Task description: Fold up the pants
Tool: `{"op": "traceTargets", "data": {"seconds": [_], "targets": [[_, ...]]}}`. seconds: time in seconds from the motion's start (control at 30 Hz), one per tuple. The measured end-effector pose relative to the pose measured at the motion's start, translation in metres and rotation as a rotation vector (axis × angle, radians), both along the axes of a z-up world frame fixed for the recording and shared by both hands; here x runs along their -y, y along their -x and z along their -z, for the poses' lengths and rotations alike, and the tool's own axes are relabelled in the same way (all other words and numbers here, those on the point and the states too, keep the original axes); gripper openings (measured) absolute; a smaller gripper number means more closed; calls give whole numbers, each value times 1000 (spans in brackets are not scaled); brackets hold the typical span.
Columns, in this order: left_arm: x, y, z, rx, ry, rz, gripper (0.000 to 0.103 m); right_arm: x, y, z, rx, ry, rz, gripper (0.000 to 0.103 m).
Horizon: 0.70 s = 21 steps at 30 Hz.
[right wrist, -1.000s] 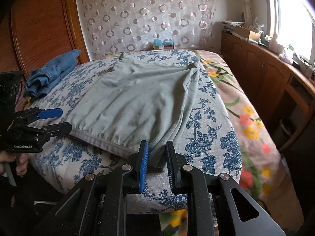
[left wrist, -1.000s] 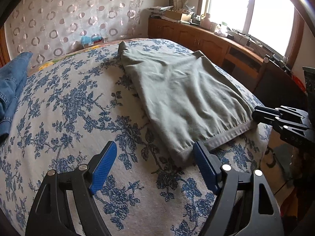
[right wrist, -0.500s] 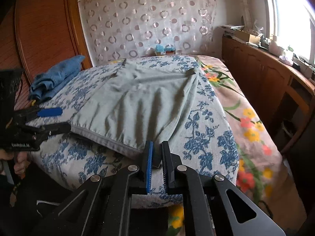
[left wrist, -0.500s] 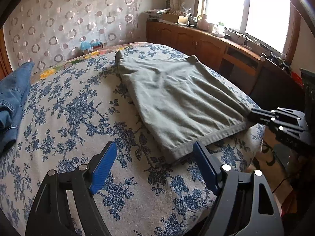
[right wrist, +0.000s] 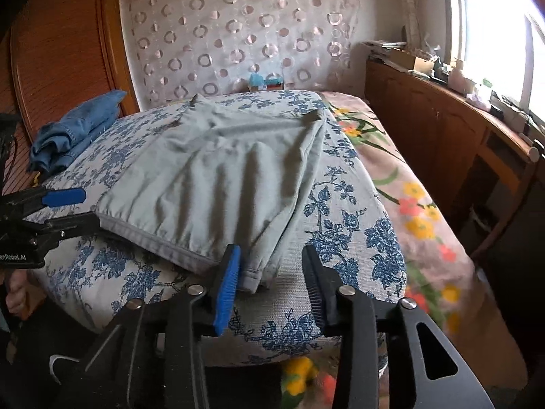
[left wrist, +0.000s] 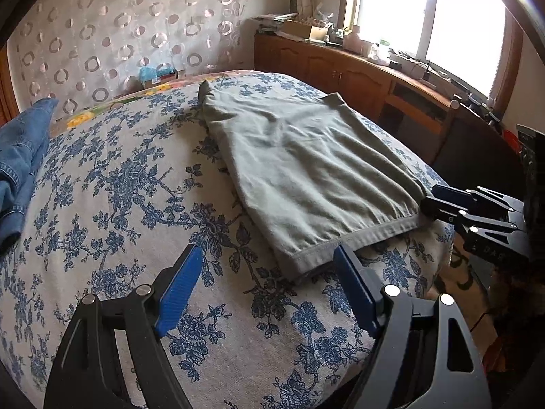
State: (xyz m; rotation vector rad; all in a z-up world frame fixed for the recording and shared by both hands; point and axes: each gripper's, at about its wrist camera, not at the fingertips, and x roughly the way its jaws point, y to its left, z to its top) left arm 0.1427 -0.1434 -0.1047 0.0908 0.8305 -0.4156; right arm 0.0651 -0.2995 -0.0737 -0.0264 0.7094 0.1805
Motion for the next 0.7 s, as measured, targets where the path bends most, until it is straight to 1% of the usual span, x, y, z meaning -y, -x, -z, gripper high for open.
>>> {"op": "traceTargets", "data": {"seconds": [0.17,0.33,0.43,0.53,0.67,0.7], "targets": [[2,-1,4,-8,-4,2,80,6,-3,2,-9,-40,-3,40],[0,-7,12,-37,17,-19,80,4,0,2,1,-21,-26,40],[1,-7,12,-27,12,-20,80,5,-2,2,-12,-43,-49,30],[1,-7,13,-20,15,-23,80,5,-2,3,-7,-39,-63,28],[0,-8,12,-14,45,-13,66,5,1,6,14,-36,-71,28],[0,-8,12,-14,51,-9,60,4,2,7,19,-31,-71,28]]}}
